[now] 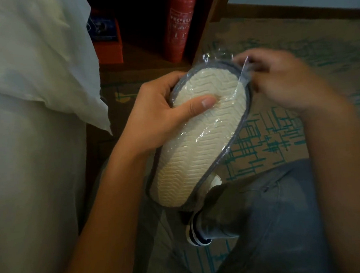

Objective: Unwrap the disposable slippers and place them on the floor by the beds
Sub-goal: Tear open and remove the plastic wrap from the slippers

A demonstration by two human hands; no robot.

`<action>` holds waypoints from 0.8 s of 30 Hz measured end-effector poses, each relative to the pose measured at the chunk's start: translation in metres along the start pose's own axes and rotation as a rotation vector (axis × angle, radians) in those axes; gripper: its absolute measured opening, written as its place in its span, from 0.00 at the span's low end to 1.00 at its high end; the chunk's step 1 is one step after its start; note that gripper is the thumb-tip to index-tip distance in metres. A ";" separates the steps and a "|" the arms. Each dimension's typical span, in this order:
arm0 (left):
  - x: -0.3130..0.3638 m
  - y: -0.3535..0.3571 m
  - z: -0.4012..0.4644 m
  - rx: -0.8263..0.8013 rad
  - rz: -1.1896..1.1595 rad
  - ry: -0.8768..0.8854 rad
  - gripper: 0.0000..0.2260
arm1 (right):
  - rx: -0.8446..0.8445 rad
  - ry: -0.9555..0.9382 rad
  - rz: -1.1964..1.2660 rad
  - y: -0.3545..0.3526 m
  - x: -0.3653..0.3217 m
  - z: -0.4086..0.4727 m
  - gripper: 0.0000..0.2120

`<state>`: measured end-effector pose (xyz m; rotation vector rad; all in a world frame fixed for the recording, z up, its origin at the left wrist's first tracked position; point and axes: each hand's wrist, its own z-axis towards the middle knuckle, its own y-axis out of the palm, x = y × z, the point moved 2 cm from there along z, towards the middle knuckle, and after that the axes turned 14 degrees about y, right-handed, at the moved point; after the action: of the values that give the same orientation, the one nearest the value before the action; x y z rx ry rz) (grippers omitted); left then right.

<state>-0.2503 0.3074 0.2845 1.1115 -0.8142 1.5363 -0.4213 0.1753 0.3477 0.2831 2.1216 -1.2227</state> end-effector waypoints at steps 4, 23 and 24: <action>-0.011 0.001 0.000 -0.023 0.123 -0.055 0.19 | -0.012 -0.034 0.257 0.002 -0.011 -0.009 0.11; -0.013 0.003 -0.004 0.002 -0.053 -0.082 0.19 | -0.163 -0.107 0.236 0.005 -0.001 -0.008 0.16; -0.012 0.003 -0.004 0.004 -0.079 -0.086 0.18 | -0.165 -0.113 0.265 0.004 0.000 -0.007 0.16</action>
<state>-0.2536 0.3061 0.2723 1.2060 -0.8156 1.4332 -0.4218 0.1831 0.3472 0.3976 1.9994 -0.8861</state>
